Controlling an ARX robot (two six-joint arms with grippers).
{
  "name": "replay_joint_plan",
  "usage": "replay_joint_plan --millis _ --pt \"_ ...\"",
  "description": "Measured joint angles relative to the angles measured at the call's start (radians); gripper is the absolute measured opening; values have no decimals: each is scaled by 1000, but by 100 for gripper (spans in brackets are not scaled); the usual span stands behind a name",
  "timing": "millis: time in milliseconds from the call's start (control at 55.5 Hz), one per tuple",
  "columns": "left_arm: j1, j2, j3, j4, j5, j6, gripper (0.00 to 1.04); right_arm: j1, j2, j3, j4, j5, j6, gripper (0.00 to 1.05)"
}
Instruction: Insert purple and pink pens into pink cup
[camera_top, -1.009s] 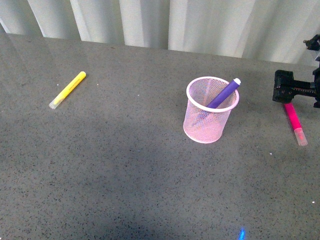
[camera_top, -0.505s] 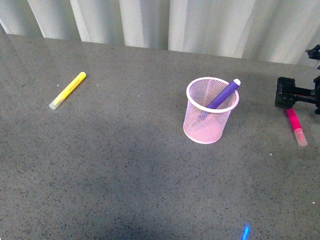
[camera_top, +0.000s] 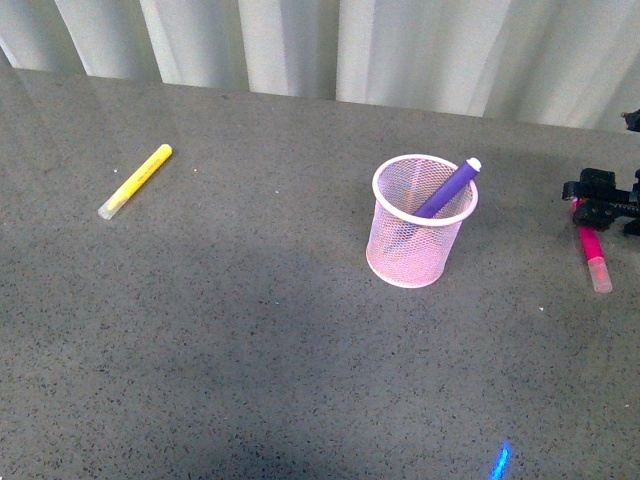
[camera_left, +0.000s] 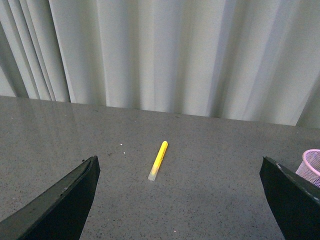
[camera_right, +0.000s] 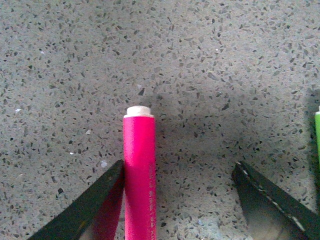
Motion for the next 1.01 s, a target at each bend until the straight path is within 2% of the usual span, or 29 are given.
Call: replay_joint_plan --millis 360,667,1009 --pt "0 0 0 0 0 0 98 -39 -1 -17 20 -18 -7 14" --pt "0 0 0 0 0 0 98 -49 -13 -55 89 -48 10 12" --pt "0 0 0 0 0 0 98 -31 -225 -238 472 -179 153 12"
